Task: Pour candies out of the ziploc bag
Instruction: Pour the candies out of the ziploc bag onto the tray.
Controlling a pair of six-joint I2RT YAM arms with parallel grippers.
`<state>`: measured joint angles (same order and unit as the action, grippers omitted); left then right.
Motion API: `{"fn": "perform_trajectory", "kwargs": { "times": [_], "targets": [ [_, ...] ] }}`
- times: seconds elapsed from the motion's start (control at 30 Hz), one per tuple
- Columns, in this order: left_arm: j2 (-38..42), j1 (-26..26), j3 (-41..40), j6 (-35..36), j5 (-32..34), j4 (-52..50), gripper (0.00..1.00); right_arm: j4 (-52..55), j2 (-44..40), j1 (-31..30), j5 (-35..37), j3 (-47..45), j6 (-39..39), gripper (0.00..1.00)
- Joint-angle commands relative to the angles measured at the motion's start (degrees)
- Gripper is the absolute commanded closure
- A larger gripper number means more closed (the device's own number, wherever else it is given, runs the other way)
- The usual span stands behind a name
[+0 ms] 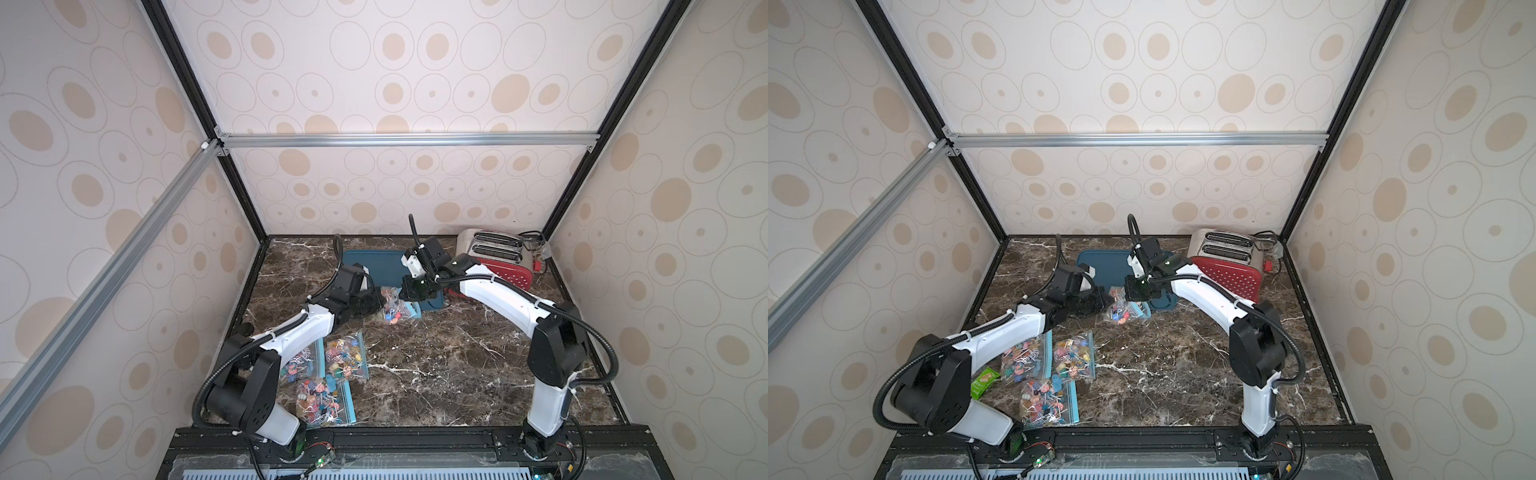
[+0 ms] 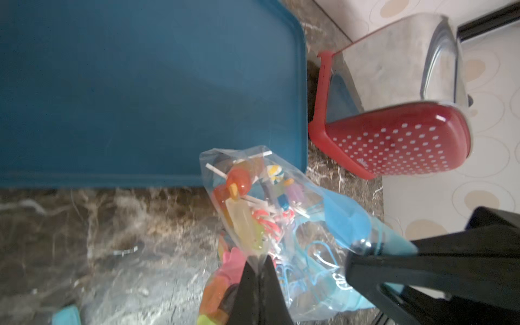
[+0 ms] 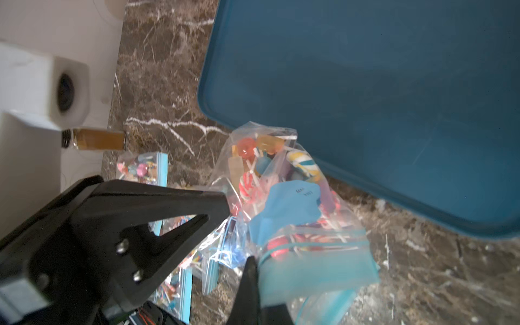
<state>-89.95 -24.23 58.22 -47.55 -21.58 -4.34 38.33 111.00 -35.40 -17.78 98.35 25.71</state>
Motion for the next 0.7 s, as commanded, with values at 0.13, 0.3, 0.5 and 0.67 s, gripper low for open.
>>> {"fn": "perform_trajectory", "kwargs": {
  "times": [0.13,0.3,0.5,0.67],
  "targets": [
    [-12.1,3.7,14.2,5.1,-4.1,0.3,1.0,7.0,12.6,4.3,-1.9,18.0,-4.5,1.0],
    [-22.2,5.2,23.5,5.7,-5.7,0.0,1.0,9.3,21.8,7.2,-3.2,28.3,-4.5,1.0],
    [-29.8,5.6,32.5,5.8,-7.0,-0.9,1.0,9.3,28.2,9.4,-4.7,35.0,-3.3,1.0],
    [-30.8,5.6,35.6,6.1,-7.6,-1.6,1.0,8.4,28.4,9.8,-4.8,33.8,-2.7,1.0]
  ]
}}
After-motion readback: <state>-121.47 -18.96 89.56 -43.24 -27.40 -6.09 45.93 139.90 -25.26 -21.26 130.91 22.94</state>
